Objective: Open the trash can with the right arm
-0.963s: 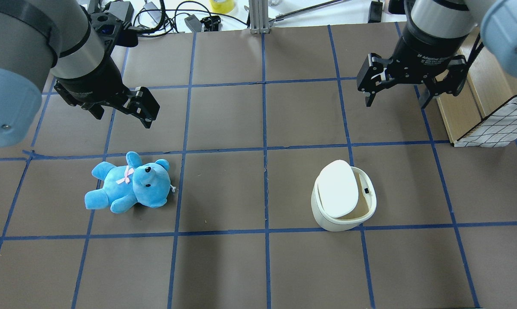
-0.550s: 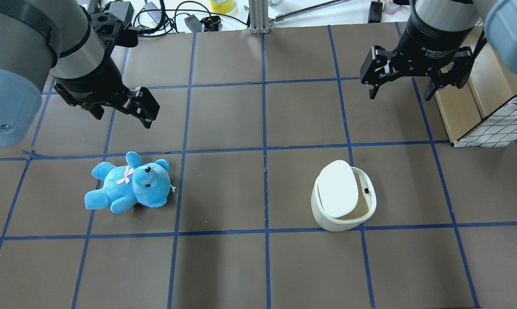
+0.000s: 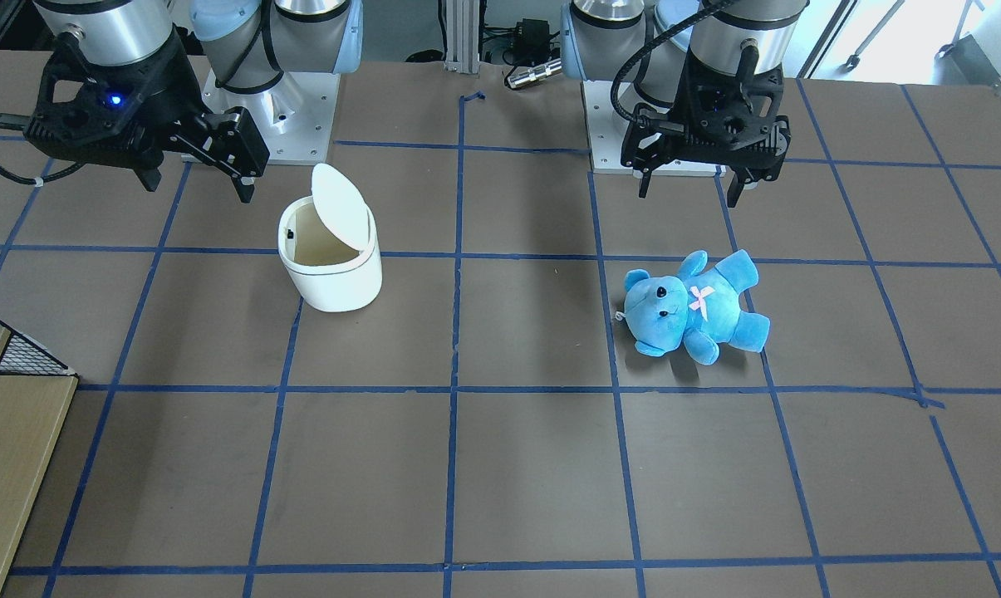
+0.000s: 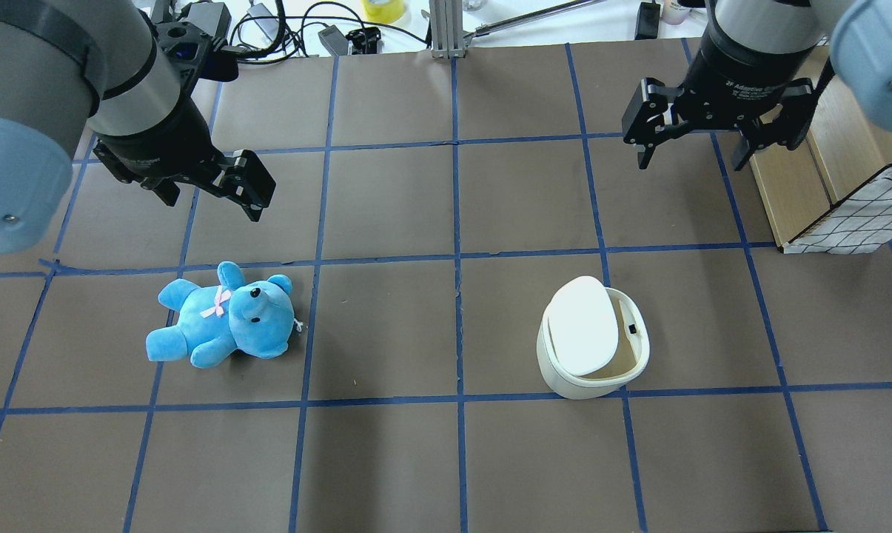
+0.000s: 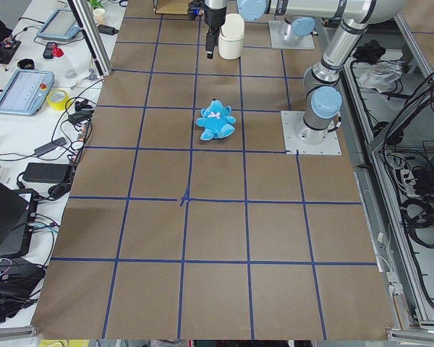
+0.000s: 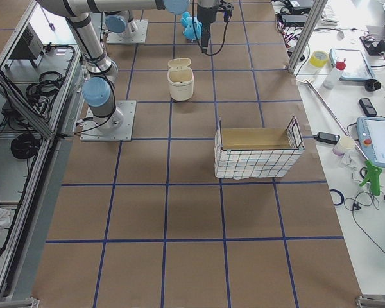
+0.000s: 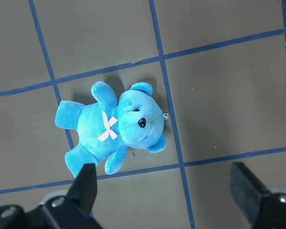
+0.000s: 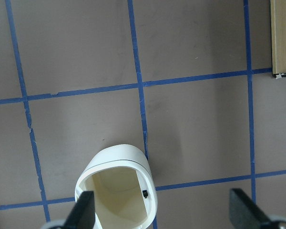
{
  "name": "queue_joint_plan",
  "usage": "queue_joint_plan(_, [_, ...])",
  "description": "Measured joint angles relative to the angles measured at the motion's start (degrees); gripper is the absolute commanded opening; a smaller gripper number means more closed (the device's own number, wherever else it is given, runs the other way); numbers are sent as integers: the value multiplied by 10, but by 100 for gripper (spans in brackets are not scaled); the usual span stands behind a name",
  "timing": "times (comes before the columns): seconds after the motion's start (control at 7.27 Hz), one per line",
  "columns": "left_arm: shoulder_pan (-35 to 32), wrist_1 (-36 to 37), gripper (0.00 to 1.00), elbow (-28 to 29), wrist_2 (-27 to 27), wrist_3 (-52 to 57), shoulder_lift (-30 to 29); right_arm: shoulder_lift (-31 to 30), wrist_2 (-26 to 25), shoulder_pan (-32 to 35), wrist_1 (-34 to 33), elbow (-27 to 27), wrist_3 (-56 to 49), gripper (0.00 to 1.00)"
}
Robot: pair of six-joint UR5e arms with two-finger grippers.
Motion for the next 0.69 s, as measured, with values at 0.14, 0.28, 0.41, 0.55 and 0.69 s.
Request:
queue_joint_plan(0.14, [0,0,100,0,0,0,0,0,1,0,0,0,0,100])
queue_joint_plan(0.28, [0,0,100,0,0,0,0,0,2,1,1,0,0,100])
queue_joint_plan(0.41, [0,0,100,0,0,0,0,0,4,1,1,0,1,100])
queue_joint_plan(0.55, [0,0,100,0,0,0,0,0,5,2,1,0,1,100])
queue_joint_plan(0.69, [0,0,100,0,0,0,0,0,6,2,1,0,2,100])
